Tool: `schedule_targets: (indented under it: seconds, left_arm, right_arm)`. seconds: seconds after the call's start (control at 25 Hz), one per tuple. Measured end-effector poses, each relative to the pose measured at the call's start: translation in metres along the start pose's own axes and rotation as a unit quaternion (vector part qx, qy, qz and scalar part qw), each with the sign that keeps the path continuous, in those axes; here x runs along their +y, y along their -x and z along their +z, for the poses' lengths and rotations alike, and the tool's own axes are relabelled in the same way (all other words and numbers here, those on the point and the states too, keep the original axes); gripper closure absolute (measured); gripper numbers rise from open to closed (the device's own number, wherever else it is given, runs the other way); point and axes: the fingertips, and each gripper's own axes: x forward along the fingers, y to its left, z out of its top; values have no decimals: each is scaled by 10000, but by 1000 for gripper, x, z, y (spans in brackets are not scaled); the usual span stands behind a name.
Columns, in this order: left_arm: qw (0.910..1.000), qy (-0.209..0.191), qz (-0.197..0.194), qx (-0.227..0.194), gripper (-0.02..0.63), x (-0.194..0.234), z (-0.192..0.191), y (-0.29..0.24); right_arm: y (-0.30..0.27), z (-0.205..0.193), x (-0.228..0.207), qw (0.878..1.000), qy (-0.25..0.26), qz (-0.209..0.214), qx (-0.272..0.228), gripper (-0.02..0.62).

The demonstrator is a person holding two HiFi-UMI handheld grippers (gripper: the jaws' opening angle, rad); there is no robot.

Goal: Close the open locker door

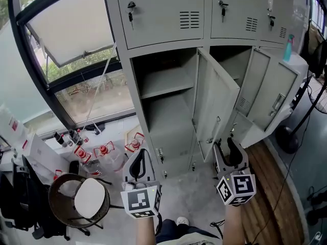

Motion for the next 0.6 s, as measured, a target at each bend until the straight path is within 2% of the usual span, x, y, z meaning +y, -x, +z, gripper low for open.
schedule_targets:
  seconds: [0.52, 0.6]
  left_arm:
    - [10000, 64, 27, 34, 606, 10, -8, -30]
    - [10000, 64, -10, 17, 606, 10, -8, -37]
  right_arm:
    - [-25, -1, -3, 9998, 105, 159, -23, 393]
    - [-29, 0, -3, 9998, 124, 162, -34, 430]
